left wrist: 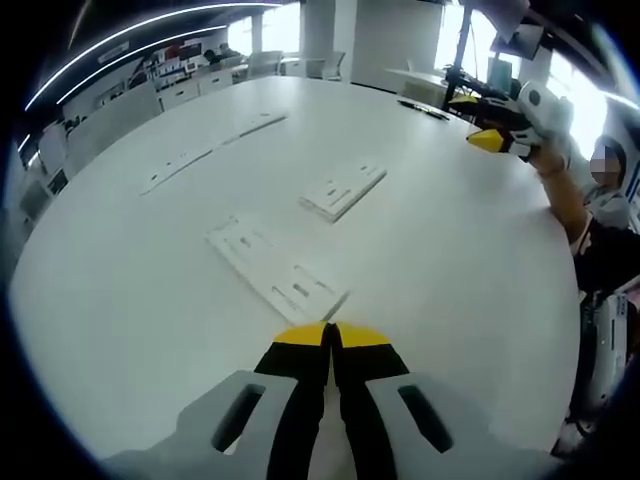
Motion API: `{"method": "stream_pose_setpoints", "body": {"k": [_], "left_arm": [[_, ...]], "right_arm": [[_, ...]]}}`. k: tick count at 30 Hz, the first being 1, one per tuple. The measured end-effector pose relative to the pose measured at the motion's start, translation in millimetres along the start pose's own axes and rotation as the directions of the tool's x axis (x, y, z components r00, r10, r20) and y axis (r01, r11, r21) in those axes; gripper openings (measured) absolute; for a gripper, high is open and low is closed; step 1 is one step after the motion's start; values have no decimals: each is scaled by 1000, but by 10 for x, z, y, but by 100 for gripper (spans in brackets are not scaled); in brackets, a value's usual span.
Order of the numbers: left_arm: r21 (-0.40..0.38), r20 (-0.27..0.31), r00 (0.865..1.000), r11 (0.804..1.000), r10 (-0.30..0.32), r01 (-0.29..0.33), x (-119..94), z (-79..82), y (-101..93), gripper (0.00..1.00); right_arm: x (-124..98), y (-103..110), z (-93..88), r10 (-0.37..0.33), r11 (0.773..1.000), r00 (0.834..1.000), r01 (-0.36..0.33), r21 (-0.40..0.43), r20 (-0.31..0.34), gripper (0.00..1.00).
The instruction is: Locate the socket holder cover, grip the socket holder cover, clip it into the socket holder slot.
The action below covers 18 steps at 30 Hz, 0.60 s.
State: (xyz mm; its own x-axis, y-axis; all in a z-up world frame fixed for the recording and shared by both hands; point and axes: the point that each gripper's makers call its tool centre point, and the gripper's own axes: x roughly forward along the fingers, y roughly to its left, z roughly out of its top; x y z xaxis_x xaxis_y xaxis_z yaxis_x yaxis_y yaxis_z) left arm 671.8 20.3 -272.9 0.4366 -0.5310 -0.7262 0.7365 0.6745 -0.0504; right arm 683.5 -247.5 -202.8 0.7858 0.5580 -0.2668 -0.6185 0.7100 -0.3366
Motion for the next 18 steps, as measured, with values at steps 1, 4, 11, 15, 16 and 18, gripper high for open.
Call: {"method": "stream_pose_setpoints", "body": {"k": [1,4,11,15,16,18], "left_arm": [[0,0,1000,1000,0,0,0,-3,-4,3],[1,0,1000,1000,1,-1,1,-4,-6,3],[3,1,1000,1000,7,-7,3,-6,-5,3],[3,1,1000,1000,8,-8,2,-5,-1,3],[3,1,1000,1000,9,-9,3,-4,2,3],[4,2,1000,1000,10,-10,2,-1,6,3]], "right_arm": [[1,-2,-2,-1,1000,1000,1,-1,-1,47],[0,11,-2,0,1000,1000,0,-2,-1,47],[1,6,-6,0,1000,1000,0,-6,-4,47],[5,8,-20,-5,1000,1000,4,-21,-14,47],[6,7,-22,-4,1000,1000,4,-23,-16,47],[7,7,-23,-3,1000,1000,3,-23,-16,47]]}}
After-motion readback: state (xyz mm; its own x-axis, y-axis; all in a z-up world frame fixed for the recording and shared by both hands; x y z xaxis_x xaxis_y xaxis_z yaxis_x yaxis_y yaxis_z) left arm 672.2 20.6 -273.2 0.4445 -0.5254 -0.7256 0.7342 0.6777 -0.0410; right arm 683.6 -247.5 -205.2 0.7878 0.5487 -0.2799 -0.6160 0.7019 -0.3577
